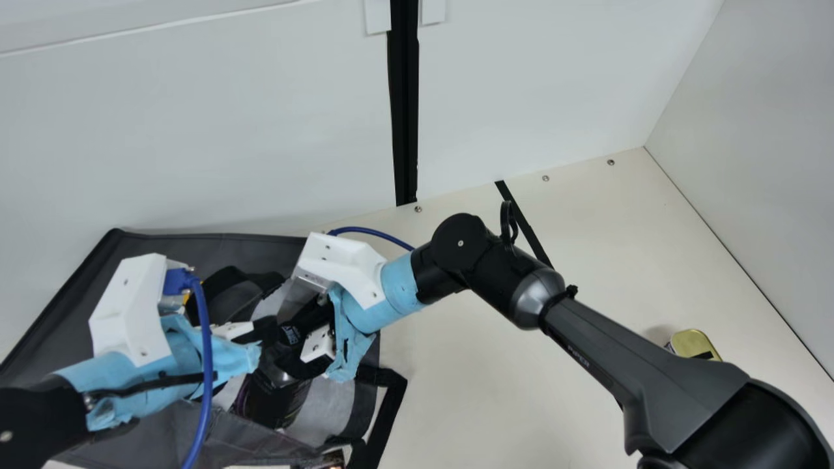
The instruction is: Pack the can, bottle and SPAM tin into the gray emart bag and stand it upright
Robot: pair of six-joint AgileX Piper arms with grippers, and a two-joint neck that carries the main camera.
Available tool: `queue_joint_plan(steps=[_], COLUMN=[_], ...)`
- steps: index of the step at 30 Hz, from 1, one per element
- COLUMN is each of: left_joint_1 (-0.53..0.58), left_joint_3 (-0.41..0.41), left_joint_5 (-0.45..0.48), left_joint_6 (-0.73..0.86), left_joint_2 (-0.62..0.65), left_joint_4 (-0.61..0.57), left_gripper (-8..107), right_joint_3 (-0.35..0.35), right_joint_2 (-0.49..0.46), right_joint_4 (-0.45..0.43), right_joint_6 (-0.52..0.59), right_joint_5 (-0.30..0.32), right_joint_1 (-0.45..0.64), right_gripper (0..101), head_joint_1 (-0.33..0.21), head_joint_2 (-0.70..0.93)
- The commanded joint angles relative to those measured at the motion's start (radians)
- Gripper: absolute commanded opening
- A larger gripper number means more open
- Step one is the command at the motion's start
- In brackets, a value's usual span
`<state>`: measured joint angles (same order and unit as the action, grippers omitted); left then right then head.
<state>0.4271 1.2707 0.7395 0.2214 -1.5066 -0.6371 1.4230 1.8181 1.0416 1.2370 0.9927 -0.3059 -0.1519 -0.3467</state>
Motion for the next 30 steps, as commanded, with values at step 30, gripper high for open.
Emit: queue_joint_plan(steps=[30], left_joint_1=[0.000], left_joint_3=[0.000], left_joint_5=[0.000], left_joint_6=[0.000], left_joint_2=[0.000], left_joint_4=[0.000], left_gripper=[-8], right_joint_3=[-0.085], right_joint_2=[-0.147], right_joint_4=[-0.008], right_joint_6=[0.030], right_joint_5=[0.083], right_joint_1=[0.100], right_gripper=[95], head_joint_1=[-0.023], head_joint_2=[-0.002])
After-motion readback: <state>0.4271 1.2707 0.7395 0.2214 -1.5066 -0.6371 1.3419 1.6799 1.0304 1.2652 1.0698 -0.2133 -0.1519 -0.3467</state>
